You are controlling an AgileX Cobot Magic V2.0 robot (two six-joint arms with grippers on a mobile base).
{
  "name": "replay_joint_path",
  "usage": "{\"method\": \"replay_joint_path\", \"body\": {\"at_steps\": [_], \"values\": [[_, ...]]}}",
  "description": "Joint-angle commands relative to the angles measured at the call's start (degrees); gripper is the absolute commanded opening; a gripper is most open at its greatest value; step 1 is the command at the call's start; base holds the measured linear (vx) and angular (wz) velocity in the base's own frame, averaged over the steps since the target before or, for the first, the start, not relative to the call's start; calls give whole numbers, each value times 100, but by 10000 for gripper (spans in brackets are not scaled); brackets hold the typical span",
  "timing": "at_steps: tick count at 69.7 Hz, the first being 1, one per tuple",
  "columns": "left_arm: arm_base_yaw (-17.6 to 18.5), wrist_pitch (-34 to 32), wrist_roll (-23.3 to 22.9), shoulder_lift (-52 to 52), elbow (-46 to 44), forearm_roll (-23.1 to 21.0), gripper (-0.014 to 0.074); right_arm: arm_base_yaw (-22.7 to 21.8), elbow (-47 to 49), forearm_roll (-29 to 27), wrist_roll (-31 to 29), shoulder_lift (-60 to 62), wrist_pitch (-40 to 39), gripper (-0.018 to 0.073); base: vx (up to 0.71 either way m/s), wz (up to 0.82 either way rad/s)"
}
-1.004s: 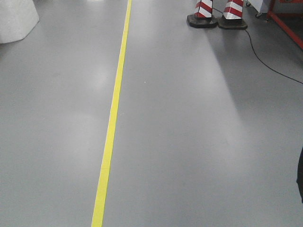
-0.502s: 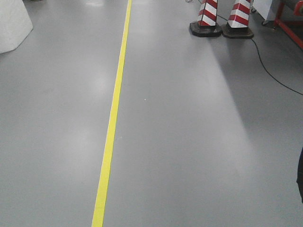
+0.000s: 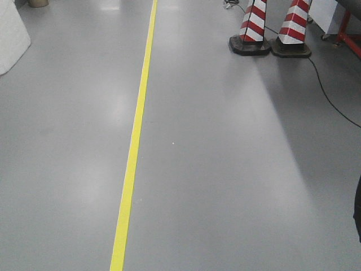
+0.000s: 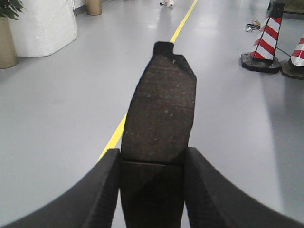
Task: Move and align brake pads A on conveyor
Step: 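Drive along the yellow floor line past the striped cones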
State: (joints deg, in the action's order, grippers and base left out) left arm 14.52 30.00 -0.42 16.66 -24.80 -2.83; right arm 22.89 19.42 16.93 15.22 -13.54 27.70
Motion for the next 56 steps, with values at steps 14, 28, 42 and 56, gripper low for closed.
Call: {"method": "replay_joint_path", "body": {"at_steps": [14,28,42,56], "values": [[39,-527,-6,60,-151,-37,104,-8,183,121,-35,-40,-553,111,53,-2],[39,-527,-6,60,-151,-37,104,-8,183,121,-35,-40,-553,111,54,-2],[39,-527,-6,60,-151,-37,104,-8,183,121,-35,-40,-553,111,54,-2],[39,-527,-6,60,-151,-37,104,-8,183,121,-35,-40,-553,111,57,-1]]}}
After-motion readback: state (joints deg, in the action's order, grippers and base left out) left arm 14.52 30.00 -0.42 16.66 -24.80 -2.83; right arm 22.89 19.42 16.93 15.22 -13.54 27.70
